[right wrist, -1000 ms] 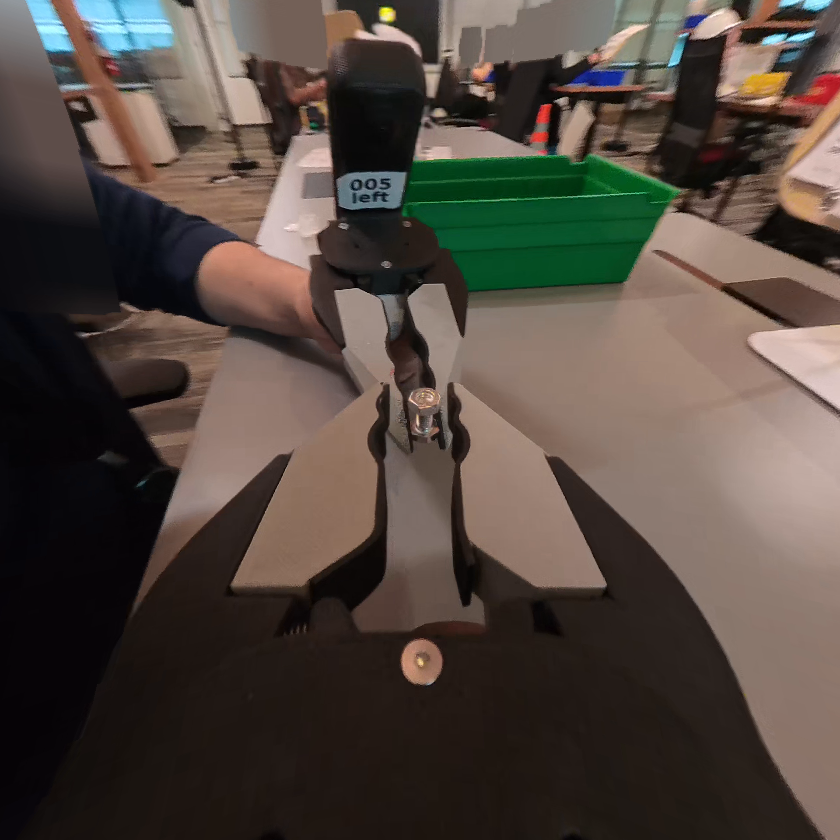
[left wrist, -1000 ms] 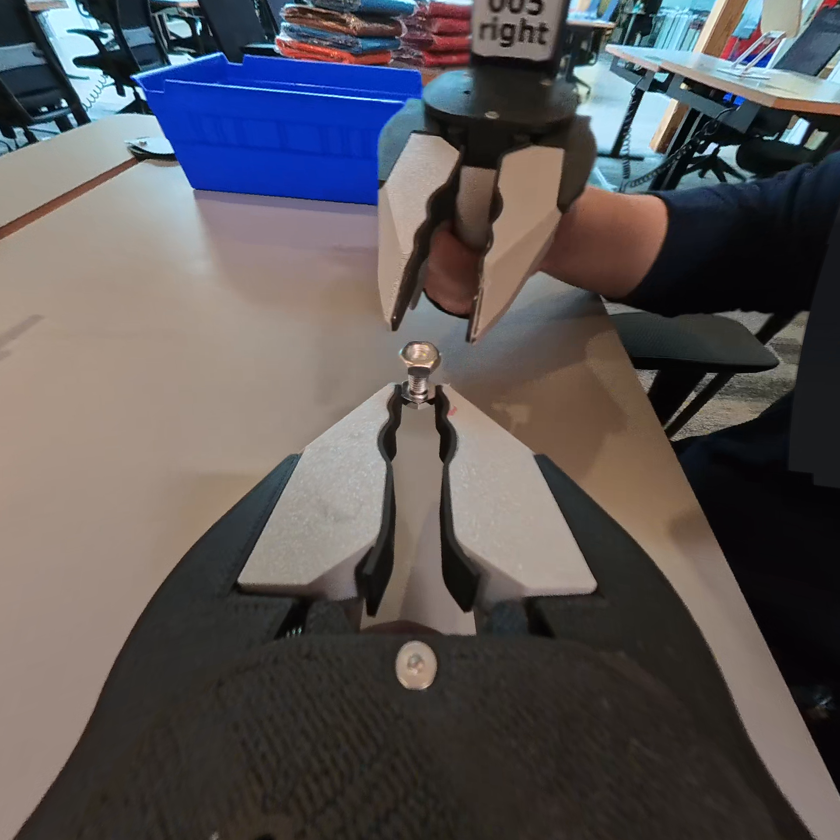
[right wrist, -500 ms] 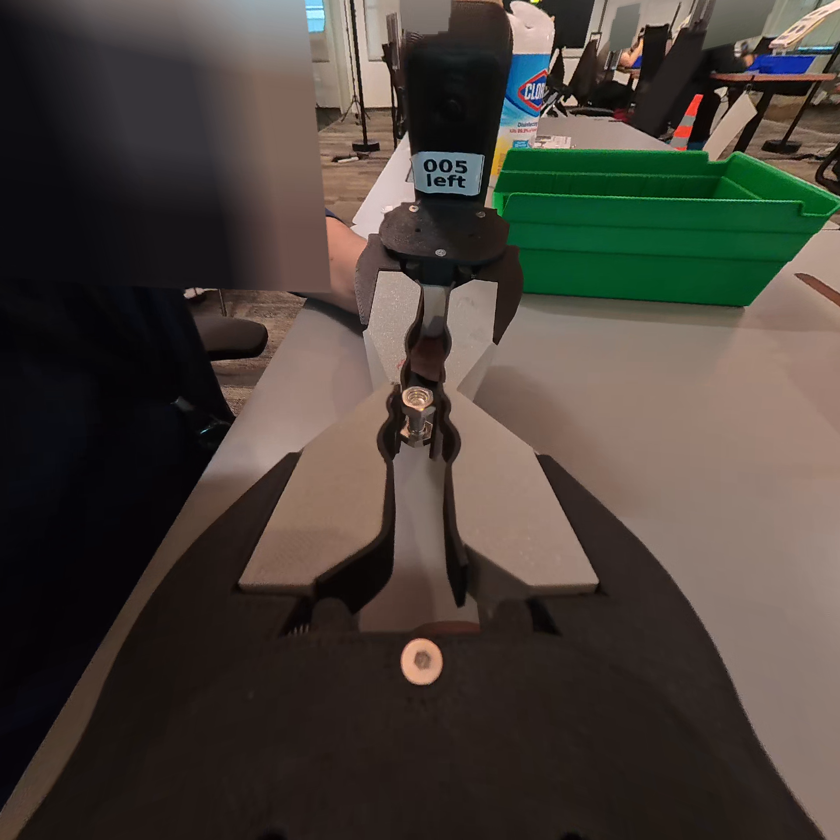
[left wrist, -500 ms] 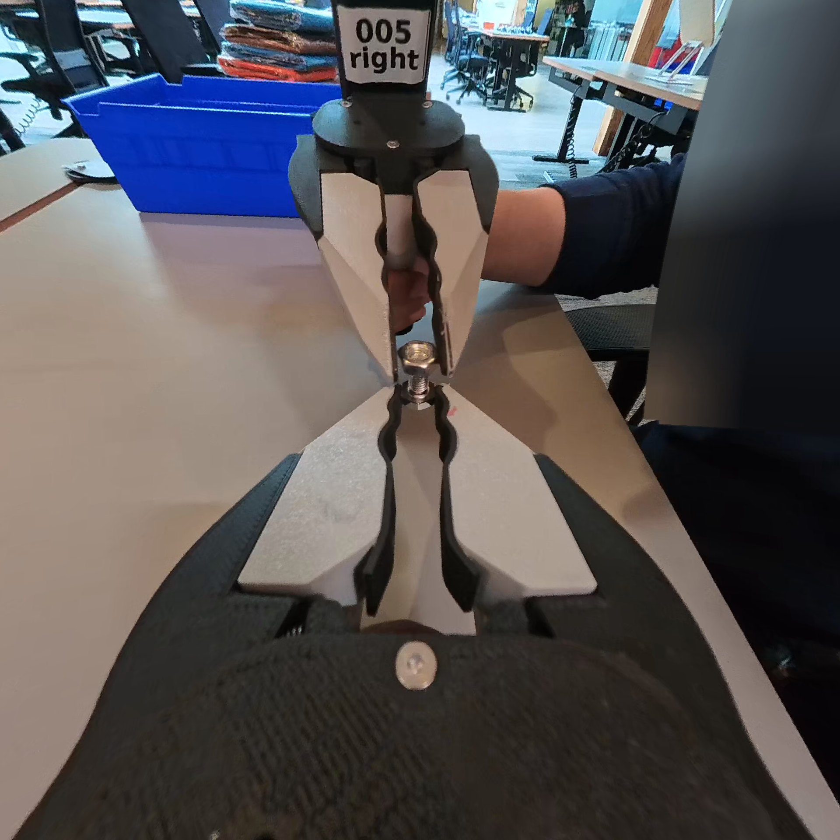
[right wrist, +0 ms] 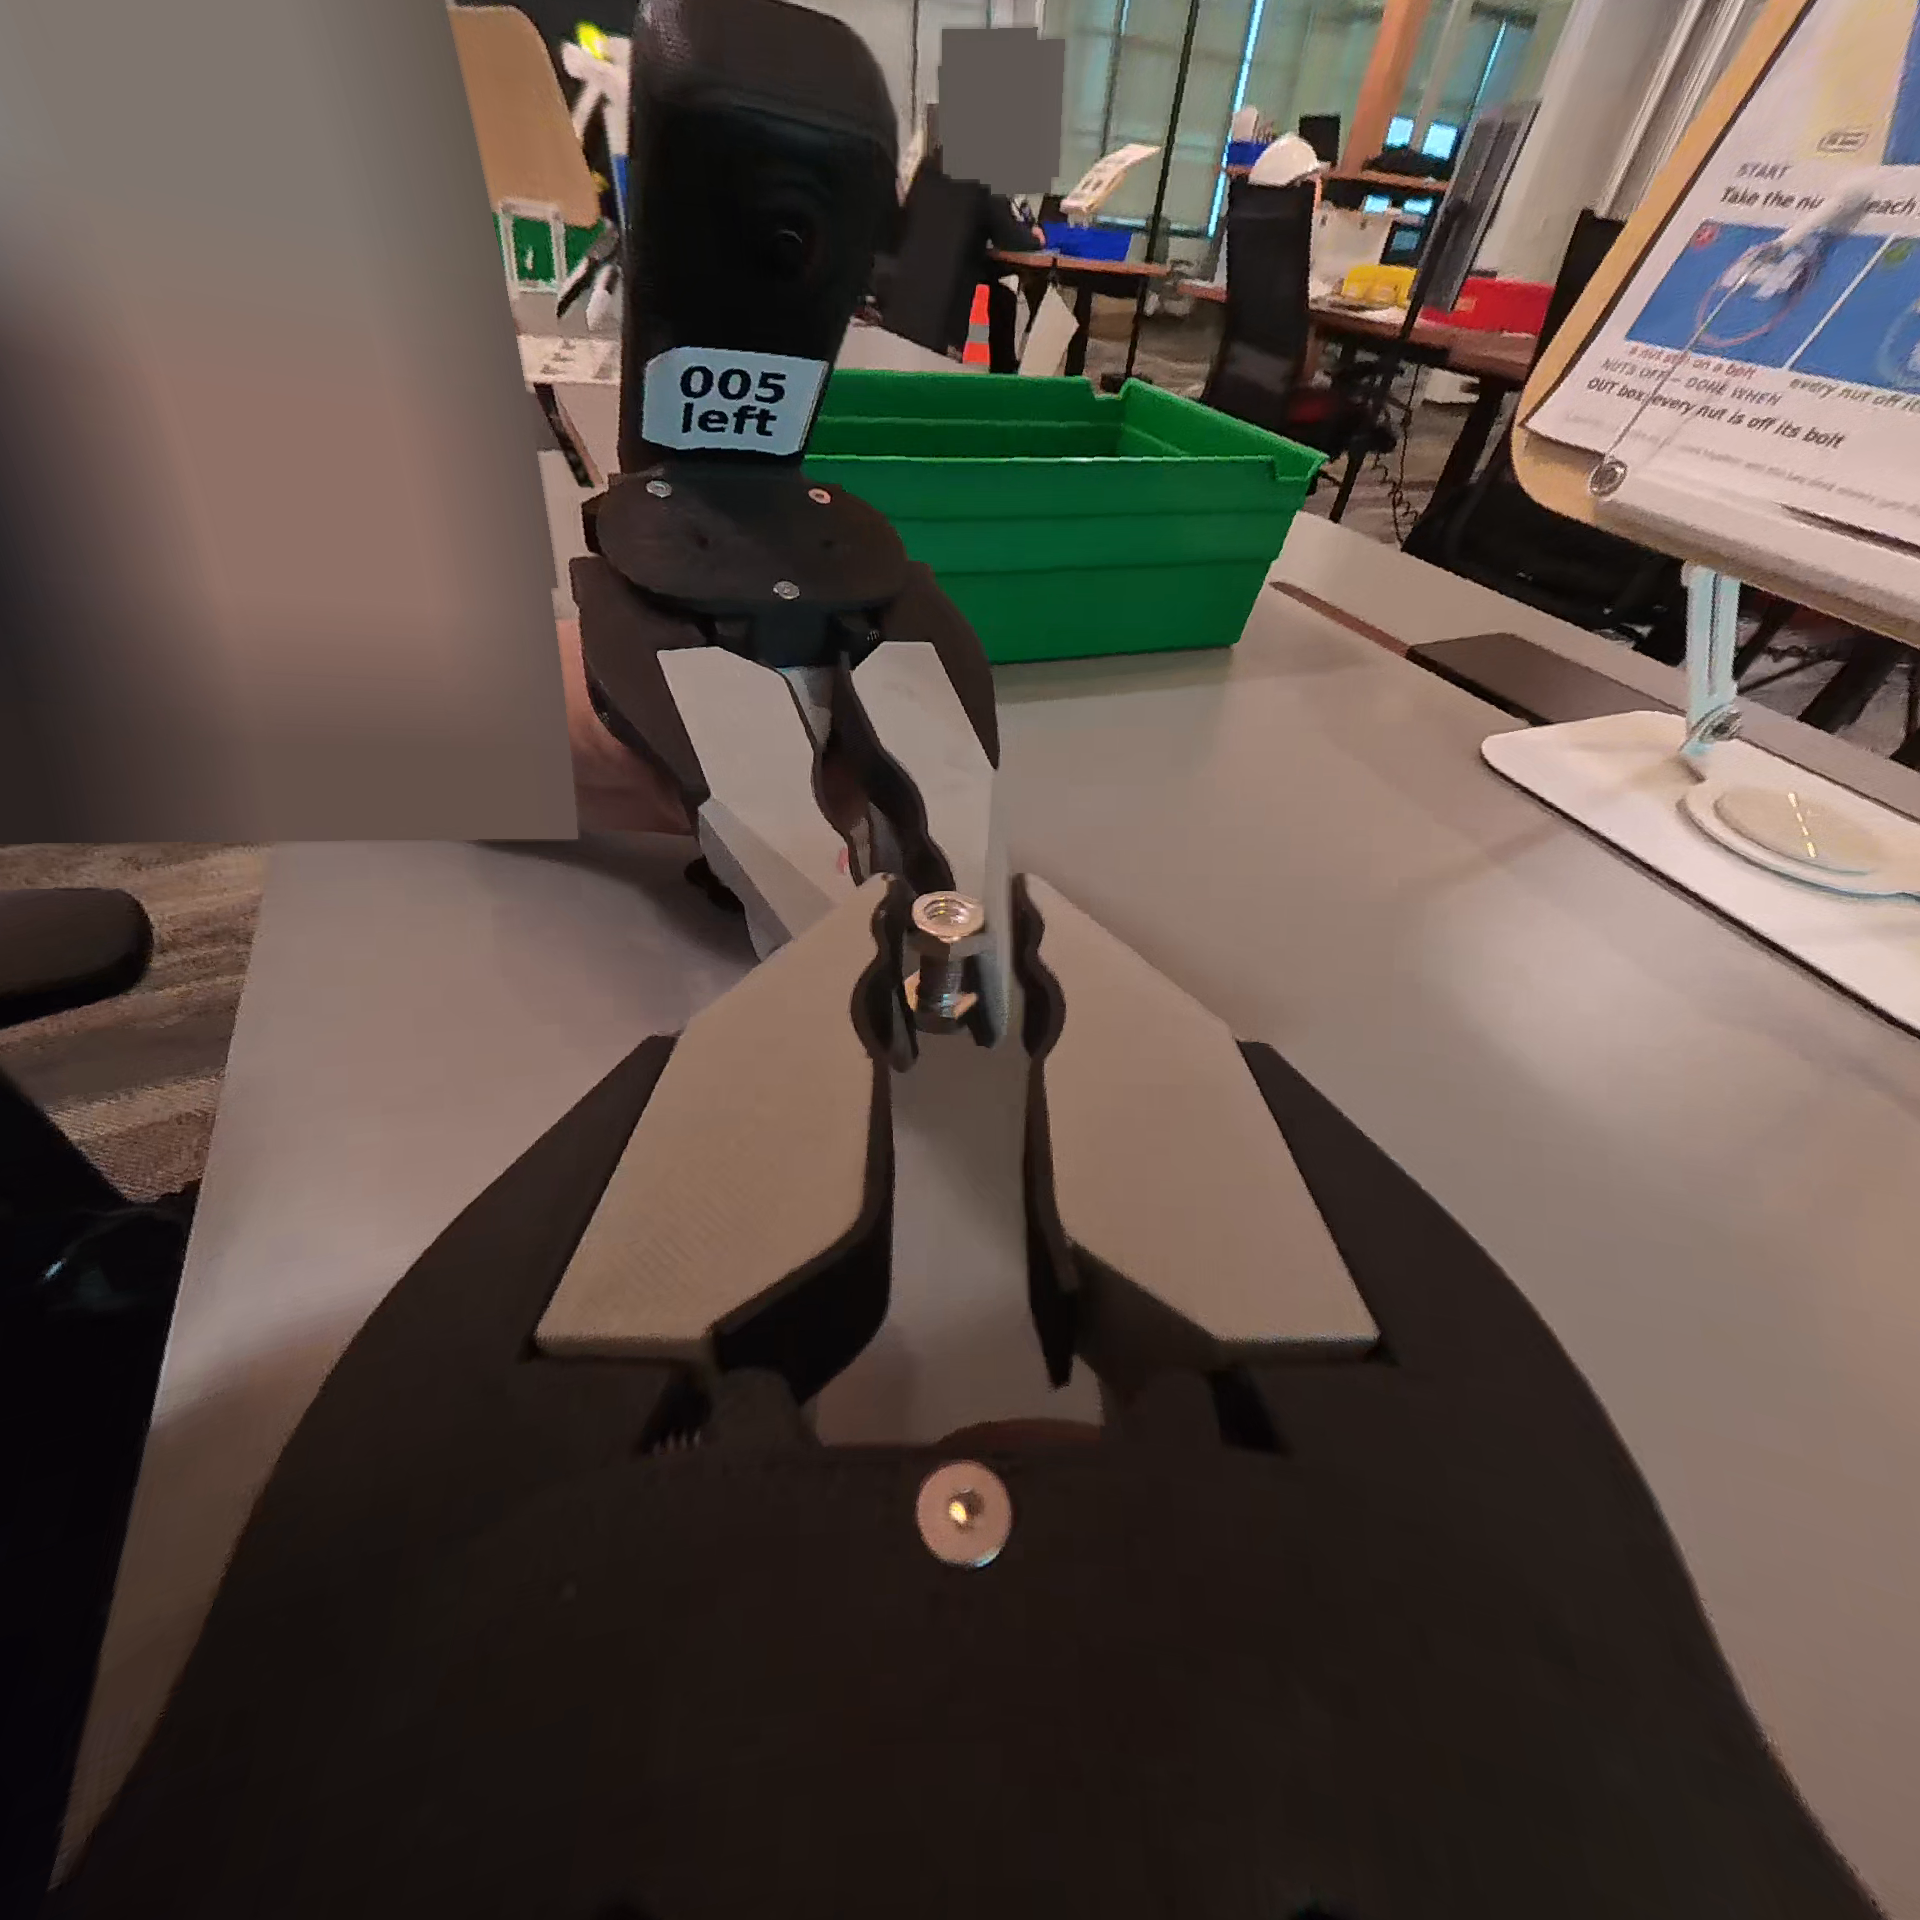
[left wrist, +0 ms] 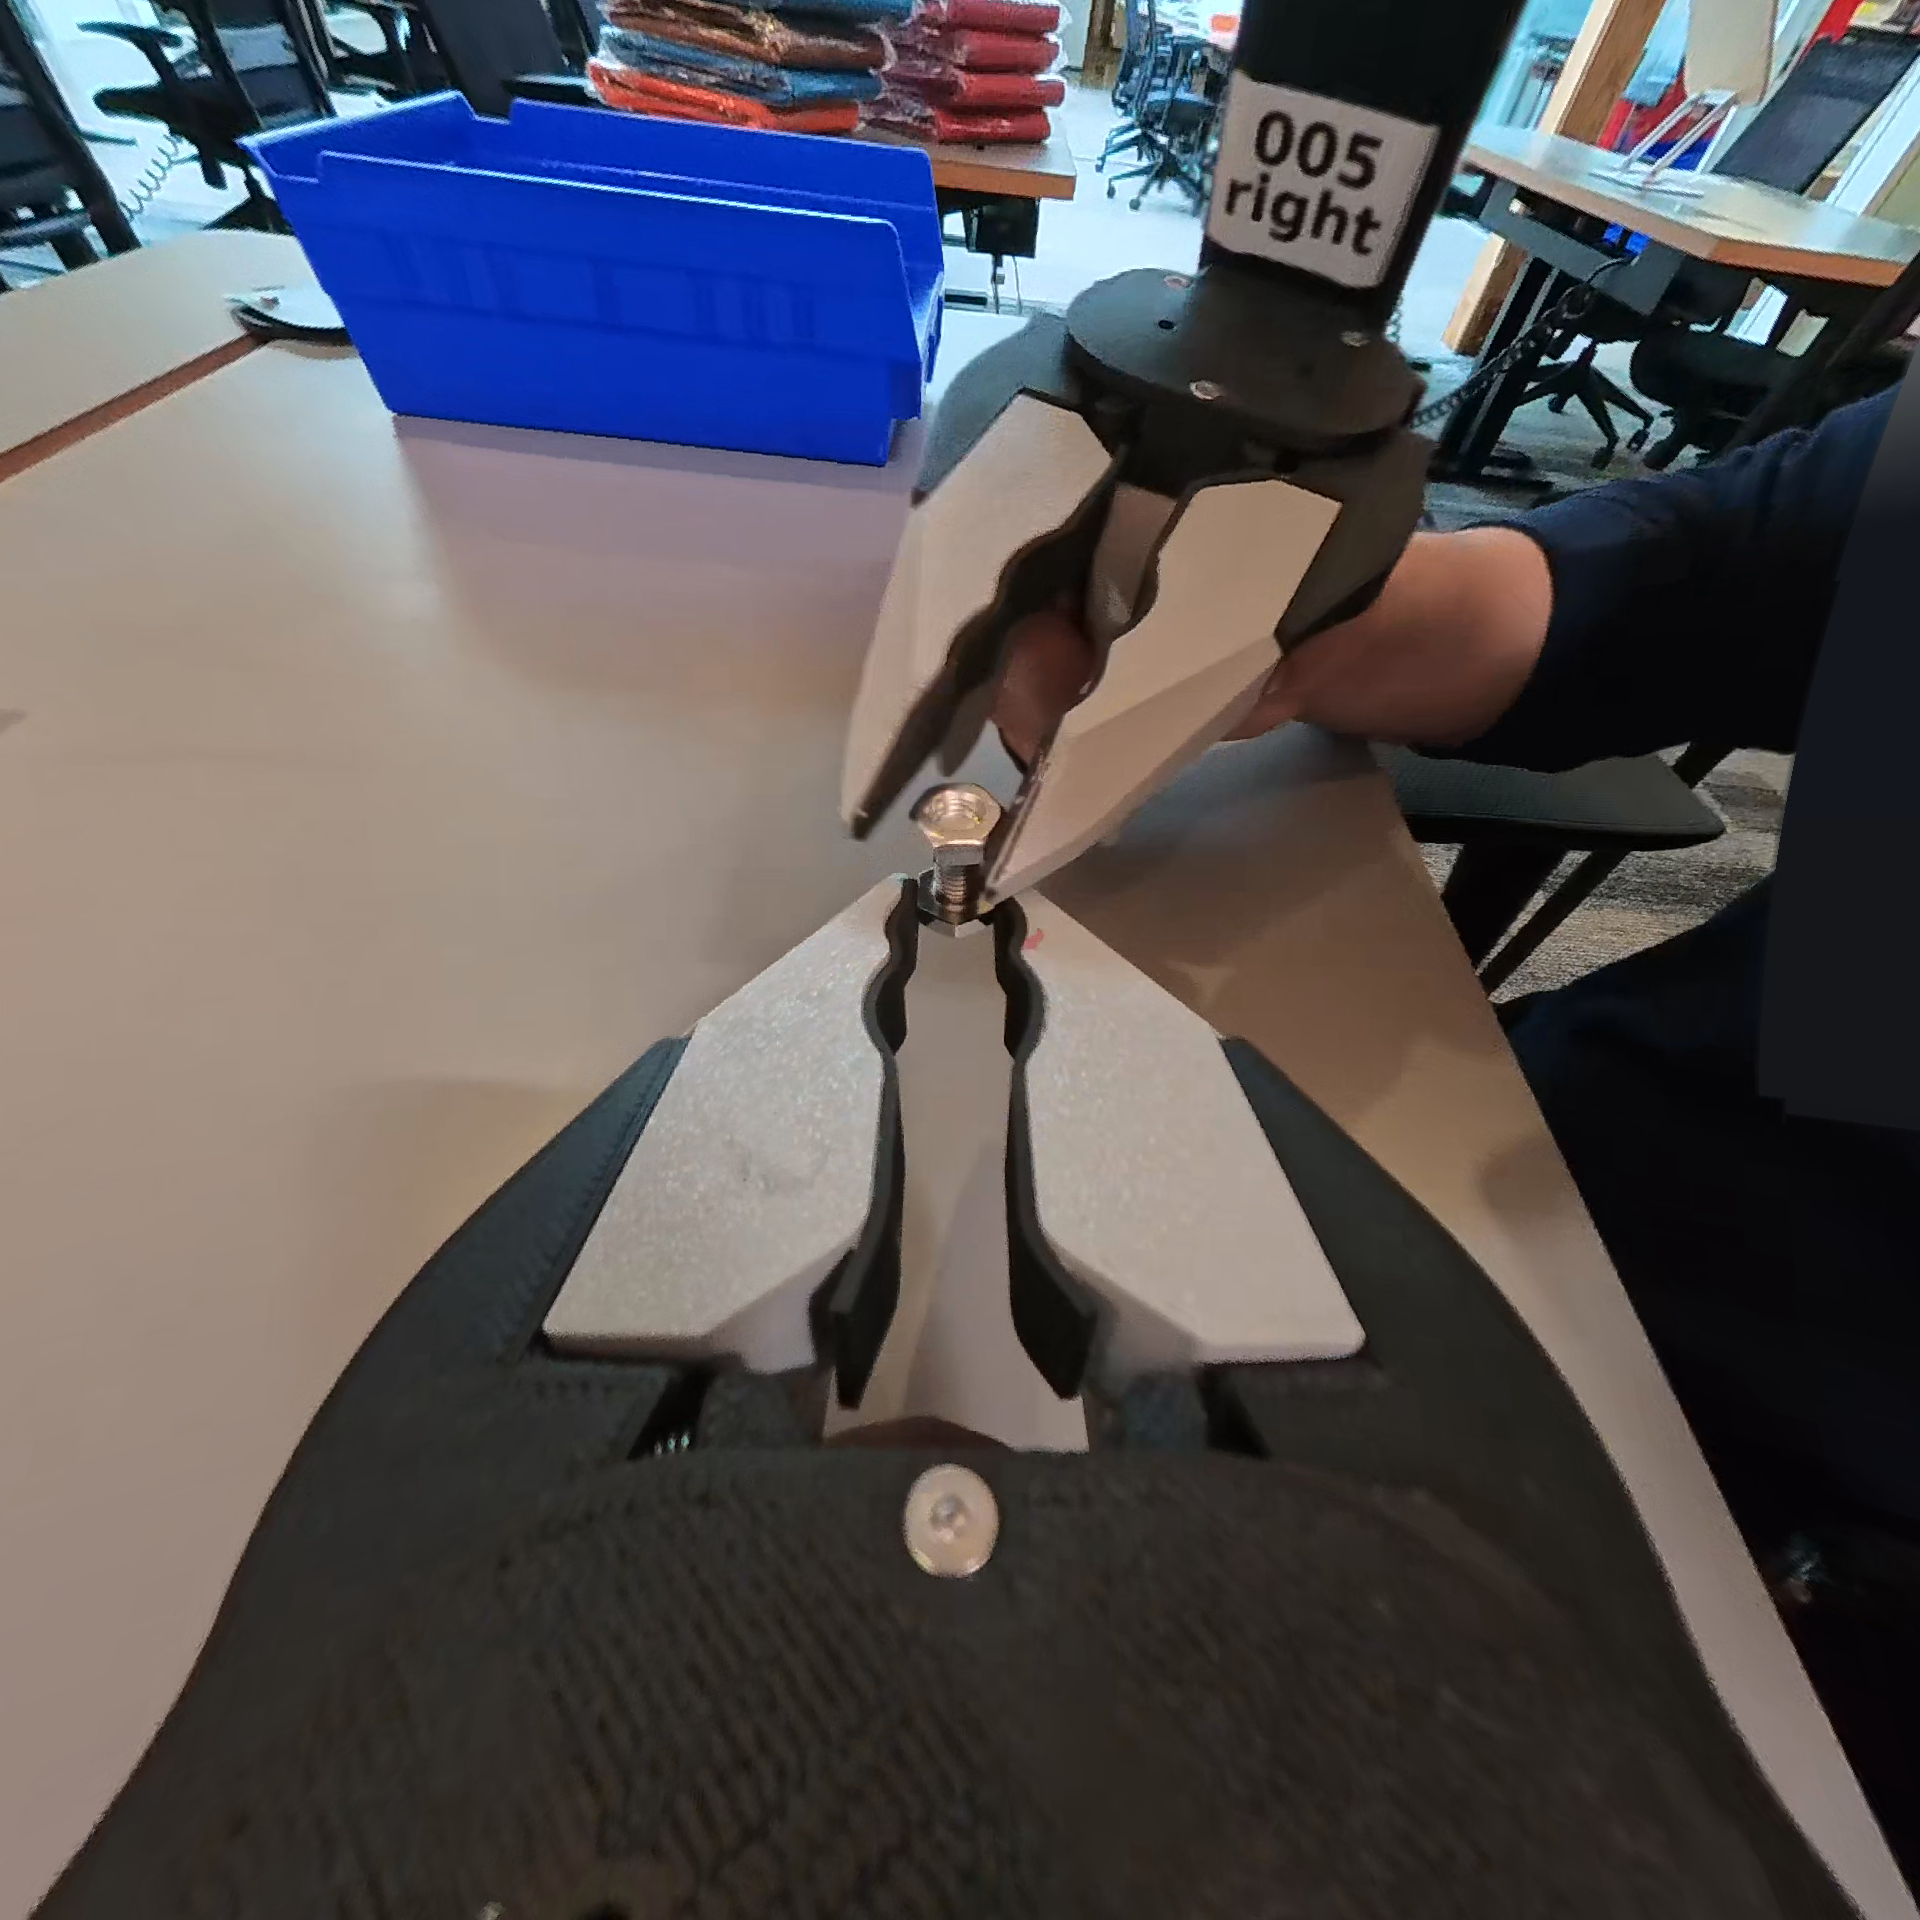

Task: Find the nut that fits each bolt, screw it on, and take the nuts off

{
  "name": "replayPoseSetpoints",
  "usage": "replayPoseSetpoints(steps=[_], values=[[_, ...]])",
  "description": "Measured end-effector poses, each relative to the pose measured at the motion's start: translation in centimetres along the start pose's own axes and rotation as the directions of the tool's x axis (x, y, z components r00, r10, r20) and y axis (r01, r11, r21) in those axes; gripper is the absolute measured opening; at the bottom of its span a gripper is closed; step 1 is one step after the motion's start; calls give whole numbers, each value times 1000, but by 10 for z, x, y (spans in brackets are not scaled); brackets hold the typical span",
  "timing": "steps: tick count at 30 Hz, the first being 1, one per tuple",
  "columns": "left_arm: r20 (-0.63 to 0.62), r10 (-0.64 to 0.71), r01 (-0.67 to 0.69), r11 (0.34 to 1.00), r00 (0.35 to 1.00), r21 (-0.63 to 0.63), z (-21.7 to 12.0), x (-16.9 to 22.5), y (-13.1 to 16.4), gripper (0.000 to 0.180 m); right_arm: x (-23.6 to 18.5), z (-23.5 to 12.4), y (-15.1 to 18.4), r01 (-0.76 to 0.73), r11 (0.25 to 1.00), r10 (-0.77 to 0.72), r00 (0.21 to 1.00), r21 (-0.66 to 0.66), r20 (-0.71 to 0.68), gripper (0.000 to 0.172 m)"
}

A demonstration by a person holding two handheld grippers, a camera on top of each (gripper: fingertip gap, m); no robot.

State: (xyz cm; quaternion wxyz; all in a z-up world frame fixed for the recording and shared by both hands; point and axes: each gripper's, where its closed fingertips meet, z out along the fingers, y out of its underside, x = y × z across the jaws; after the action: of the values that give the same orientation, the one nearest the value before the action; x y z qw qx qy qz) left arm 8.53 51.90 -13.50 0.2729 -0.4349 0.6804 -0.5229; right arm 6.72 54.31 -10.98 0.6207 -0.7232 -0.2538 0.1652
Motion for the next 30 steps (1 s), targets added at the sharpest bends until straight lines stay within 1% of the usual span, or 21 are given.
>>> replayPoseSetpoints(steps=[1,2,4,9,12,15,17,19,22,24,26,29,30], values=[[-5,5,-5,1000,1000,-2,1,1,0,12,1,-2,-1,-20,1000,20,1000,10,20,27],[-10,11,-11,1000,1000,-1,1,3,0,12,-1,-4,-4,-58,998,56,996,27,69,32],[-18,17,-17,1000,1000,8,0,4,-1,12,-4,-8,-10,-110,993,102,983,51,153,34],[-32,25,-25,1000,999,17,0,7,-3,12,-19,-6,-11,-94,995,84,951,20,299,36],[-20,23,-23,1000,1000,21,-1,5,-3,12,-24,-1,-9,-88,996,82,945,5,318,36],[-1,16,-16,1000,1000,21,-3,-1,-3,12,-18,-4,-8,-104,994,95,955,19,280,38],[14,7,-8,1000,1000,29,-5,-4,-4,12,-13,-12,-8,-126,992,114,959,31,261,38],[18,-5,5,999,1000,35,-7,-7,-4,12,-8,-18,-8,-130,991,117,963,41,245,33],[10,-9,9,999,1000,37,-6,-6,-4,12,2,-13,-8,-138,990,127,969,36,210,36],[15,2,-2,999,1000,32,-5,-5,-4,12,1,-3,-9,-162,987,154,962,19,224,40],[22,-1,1,999,1000,33,-5,-7,-4,12,-8,4,-4,-158,987,156,953,-16,260,39],[50,-17,16,1000,999,27,-9,-15,-2,12,-11,-4,-1,-138,990,137,960,-12,246,43],[65,-29,27,999,997,29,-10,-19,-3,12,-11,-12,-3,-131,991,126,960,4,252,30]])
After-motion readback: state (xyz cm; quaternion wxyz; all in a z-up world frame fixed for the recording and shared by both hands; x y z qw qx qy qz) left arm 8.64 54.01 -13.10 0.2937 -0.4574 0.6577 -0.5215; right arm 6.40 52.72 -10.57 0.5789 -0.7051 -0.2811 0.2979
